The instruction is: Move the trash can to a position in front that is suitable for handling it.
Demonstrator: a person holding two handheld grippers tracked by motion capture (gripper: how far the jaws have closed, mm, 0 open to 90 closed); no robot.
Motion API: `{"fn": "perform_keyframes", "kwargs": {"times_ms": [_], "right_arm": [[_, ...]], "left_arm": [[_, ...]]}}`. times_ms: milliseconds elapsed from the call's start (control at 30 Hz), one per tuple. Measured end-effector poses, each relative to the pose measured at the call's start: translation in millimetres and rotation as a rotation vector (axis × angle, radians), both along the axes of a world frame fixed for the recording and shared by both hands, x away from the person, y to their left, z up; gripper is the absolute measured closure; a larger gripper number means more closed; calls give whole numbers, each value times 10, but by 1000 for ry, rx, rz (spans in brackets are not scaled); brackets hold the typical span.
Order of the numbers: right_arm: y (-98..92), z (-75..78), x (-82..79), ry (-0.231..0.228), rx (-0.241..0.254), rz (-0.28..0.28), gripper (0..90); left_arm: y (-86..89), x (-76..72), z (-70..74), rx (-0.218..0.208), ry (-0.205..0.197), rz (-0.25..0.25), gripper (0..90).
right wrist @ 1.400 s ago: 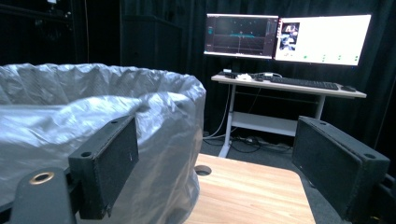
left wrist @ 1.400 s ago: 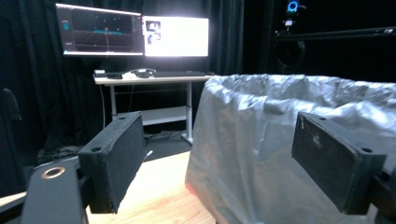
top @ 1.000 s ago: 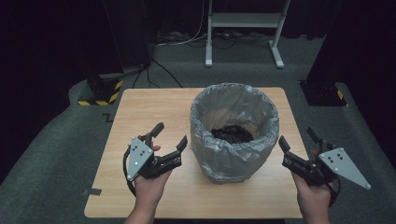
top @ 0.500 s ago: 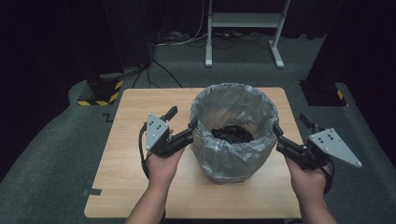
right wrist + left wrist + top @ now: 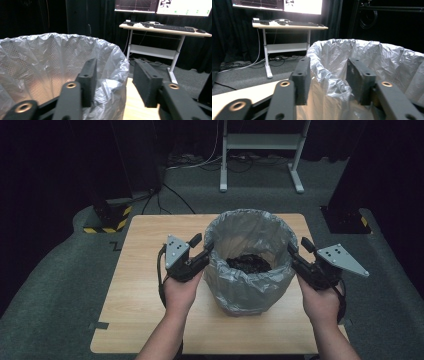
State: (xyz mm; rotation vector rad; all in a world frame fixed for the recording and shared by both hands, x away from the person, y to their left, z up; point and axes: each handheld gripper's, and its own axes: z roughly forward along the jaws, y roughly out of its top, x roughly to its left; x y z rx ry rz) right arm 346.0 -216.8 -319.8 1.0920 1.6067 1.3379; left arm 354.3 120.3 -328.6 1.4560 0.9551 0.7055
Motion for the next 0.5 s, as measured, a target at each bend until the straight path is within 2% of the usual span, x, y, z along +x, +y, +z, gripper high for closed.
{"fn": "perform_keyframes", "kwargs": {"times_ms": [100, 233, 333, 367, 467, 500], "right_arm": [[31, 7, -8, 9, -3, -6, 613], [67, 11, -14, 16, -12, -16, 682], [74, 6, -20, 9, -21, -41, 752], [66, 3, -19, 8, -23, -45, 765], [73, 1, -28, -3, -32, -55, 810], [84, 0, -46, -23, -46, -67, 880]], "left_arm": [[-18, -9, 7, 17, -6, -1, 619], [-43, -25, 1, 7, -6, 4, 675], [-56, -31, 0, 9, -10, 16, 695], [-65, -42, 1, 16, -19, 36, 721], [-74, -54, 0, 17, -25, 53, 789], [-76, -64, -1, 23, -35, 64, 820]]}}
